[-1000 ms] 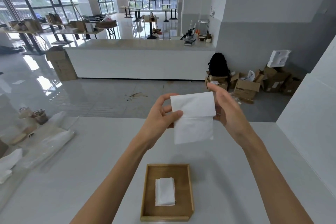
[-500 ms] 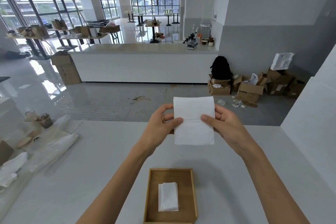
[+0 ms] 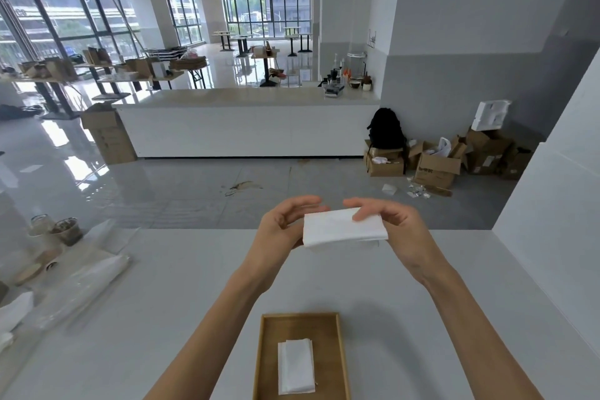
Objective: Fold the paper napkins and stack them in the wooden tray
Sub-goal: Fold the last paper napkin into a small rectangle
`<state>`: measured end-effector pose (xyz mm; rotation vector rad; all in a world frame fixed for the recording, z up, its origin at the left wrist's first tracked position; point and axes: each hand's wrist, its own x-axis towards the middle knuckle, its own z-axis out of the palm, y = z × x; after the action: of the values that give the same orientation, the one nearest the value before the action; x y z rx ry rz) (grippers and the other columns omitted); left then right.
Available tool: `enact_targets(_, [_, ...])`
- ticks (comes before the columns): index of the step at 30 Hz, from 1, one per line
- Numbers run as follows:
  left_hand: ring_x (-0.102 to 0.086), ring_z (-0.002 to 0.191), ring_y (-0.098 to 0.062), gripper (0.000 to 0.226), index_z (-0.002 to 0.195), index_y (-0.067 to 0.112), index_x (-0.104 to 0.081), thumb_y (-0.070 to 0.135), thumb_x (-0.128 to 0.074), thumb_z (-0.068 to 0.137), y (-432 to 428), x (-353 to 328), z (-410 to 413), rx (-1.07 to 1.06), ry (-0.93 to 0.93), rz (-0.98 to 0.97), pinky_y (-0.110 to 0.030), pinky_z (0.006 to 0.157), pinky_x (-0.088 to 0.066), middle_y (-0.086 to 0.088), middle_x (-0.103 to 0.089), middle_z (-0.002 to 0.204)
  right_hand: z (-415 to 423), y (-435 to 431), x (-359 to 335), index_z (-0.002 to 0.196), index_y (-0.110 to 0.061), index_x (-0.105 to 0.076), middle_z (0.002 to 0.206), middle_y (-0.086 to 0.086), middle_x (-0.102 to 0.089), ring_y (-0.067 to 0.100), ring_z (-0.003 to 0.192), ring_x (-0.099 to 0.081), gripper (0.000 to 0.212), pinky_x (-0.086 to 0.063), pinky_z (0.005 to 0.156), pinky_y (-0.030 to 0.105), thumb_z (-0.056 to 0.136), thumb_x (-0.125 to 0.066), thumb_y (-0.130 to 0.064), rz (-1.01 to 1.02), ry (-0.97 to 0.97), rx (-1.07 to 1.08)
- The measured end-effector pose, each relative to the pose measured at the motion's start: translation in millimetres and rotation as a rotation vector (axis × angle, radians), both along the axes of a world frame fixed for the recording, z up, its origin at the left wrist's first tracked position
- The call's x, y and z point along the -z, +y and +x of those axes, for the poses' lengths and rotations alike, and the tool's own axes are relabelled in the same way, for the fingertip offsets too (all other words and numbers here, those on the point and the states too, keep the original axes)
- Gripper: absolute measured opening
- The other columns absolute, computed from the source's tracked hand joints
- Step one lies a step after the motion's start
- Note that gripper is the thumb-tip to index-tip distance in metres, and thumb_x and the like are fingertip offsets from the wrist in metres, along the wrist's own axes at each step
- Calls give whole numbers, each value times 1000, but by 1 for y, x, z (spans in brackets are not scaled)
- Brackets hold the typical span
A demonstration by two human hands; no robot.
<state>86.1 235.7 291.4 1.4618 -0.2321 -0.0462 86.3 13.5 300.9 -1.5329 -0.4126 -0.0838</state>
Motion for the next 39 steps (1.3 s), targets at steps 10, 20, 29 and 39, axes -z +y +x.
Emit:
enact_targets(10, [-74,85,-22,40,125,8,-65,37,-44,107,-2,9,-3,86,258,-221,-36,70,-63,-13,-76,102,4,-6,7,79,-16,-79,105,-3,-77,13,97,-70,49,-57,72,24,89,-50,22,-119,-159,29])
enact_targets(20, [-76,86,-23,25,116,14,-69,3,-70,93,-1,11,-19,27,117,-22,-34,67,-63,-7,-80,104,-3,-10,14,124,-29,-68,116,3,-75,21,108,-68,32,-57,81,33,105,-42,-31,29,217,-33])
enact_targets(29, [-76,91,-34,25,124,10,-63,12,-62,100,-2,16,-48,55,225,26,-40,73,-65,-20,-74,113,-27,-6,21,119,-42,-66,102,2,-79,13,89,-74,35,-60,74,24,94,-69,-18,-81,219,55])
enact_targets(39, [-71,110,-38,30,130,5,-63,15,-55,103,-19,18,-80,413,463,-183,-37,81,-61,-27,-69,124,-55,-7,-2,106,-52,-71,100,-20,-74,5,93,-67,21,-53,73,16,98,-59,-36,-476,36,-10])
